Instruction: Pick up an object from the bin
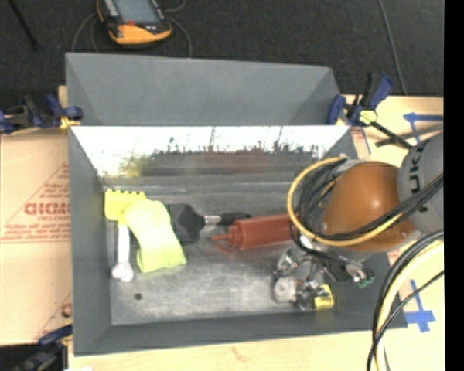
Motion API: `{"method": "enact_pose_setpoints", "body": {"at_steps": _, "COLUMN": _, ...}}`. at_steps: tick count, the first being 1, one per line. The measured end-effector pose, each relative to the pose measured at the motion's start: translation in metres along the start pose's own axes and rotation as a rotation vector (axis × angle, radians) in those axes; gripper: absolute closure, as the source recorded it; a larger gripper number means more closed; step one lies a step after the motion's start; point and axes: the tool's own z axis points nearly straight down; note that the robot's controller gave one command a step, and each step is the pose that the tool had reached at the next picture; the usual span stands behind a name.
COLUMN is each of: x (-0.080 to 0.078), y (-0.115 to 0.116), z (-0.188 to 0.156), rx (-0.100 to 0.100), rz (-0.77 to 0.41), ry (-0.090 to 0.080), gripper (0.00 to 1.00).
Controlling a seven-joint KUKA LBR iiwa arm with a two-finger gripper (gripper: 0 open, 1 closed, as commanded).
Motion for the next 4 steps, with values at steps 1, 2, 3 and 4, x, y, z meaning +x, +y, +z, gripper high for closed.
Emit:
{"method": "enact_pose_setpoints", "body": {"at_steps": 1, "x": -0.008, "y": -0.016, "z": -0.098, "rx": -0.001, "rz": 0.007, "ry": 0.006, "gripper": 1.0}}
{"method": "enact_pose_setpoints", "body": {"at_steps": 2, "x": -0.008, "y": -0.016, "z": -0.098, "rx": -0.001, "rz": 0.007, "ry": 0.006, "gripper": 1.0}}
{"method": "enact_pose_setpoints", "body": {"at_steps": 3, "x": -0.007, "y": -0.016, "z": -0.145, "rx": -0.006, "rz": 0.0, "ry": 0.011, "gripper": 1.0}}
{"method": "enact_pose_setpoints", "body": {"at_steps": 4, "x": -0.005, "y": -0.036, "z": -0.003, "rx": 0.0, "rz": 0.052, "ry": 0.004, "gripper": 1.0}}
